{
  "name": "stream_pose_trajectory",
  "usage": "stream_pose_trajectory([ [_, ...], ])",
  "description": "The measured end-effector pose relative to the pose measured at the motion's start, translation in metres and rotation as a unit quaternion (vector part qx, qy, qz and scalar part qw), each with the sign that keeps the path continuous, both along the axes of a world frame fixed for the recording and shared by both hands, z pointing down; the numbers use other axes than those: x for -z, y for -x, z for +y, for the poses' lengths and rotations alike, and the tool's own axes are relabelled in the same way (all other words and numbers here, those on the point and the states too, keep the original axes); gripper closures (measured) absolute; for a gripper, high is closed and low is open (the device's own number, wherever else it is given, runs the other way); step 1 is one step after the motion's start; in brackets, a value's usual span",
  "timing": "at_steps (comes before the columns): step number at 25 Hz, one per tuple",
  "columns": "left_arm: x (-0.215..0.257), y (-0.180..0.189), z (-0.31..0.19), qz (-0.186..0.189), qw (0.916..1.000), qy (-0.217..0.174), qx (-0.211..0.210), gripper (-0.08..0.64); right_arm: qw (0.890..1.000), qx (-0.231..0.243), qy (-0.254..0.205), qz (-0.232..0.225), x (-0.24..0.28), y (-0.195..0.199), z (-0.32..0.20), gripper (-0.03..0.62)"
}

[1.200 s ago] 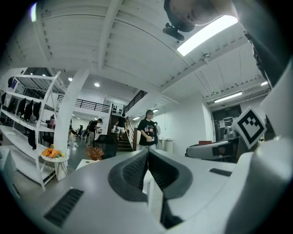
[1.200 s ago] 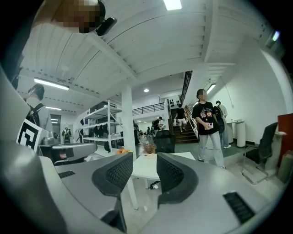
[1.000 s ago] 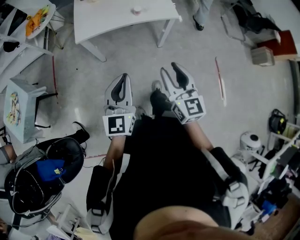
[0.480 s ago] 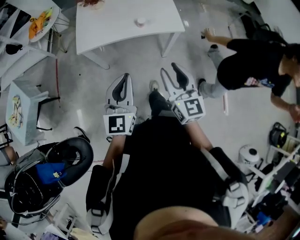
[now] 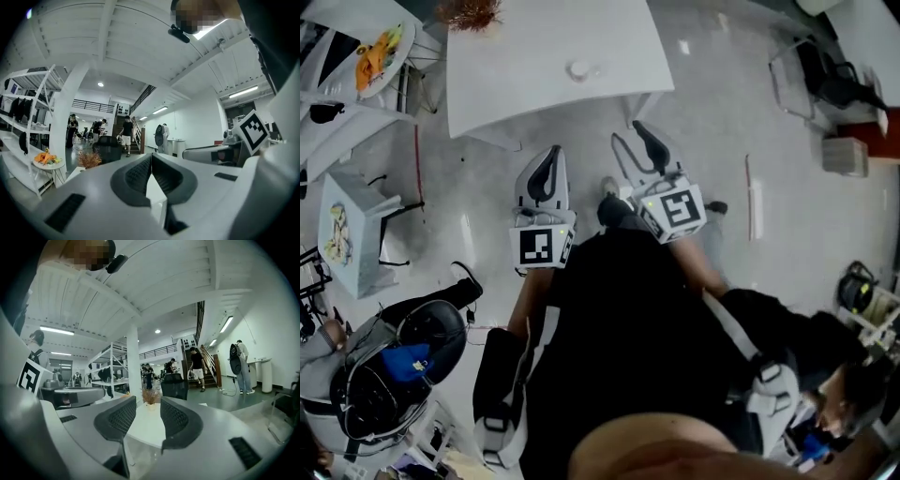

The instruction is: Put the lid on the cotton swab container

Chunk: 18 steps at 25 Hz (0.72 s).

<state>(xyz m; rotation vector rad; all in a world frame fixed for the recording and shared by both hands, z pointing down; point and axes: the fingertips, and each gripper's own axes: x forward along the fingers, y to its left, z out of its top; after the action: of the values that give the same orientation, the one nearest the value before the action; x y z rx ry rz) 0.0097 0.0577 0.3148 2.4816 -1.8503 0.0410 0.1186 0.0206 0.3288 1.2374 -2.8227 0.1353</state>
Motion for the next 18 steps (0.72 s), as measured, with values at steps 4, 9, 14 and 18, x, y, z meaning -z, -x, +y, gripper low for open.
stream_pose_trajectory([
  [4,-0.006,0.004,-0.037,-0.002,0.9999,0.011,0.011,0.554,1.000,0.013,0.015,-0.002,-0.008,0.007,-0.036,0.451],
  [9,-0.019,0.014,-0.071,-0.013,0.9995,0.019,0.021,0.554,0.999,0.031,0.023,0.011,-0.018,0.015,-0.075,0.448],
  [14,-0.037,0.022,-0.104,-0.010,0.9987,0.036,0.033,0.554,0.998,0.047,0.038,0.031,-0.043,0.022,-0.107,0.442],
  [18,-0.057,0.036,-0.128,-0.015,0.9980,0.052,0.032,0.553,0.997,0.056,0.052,0.024,-0.049,0.040,-0.129,0.439],
])
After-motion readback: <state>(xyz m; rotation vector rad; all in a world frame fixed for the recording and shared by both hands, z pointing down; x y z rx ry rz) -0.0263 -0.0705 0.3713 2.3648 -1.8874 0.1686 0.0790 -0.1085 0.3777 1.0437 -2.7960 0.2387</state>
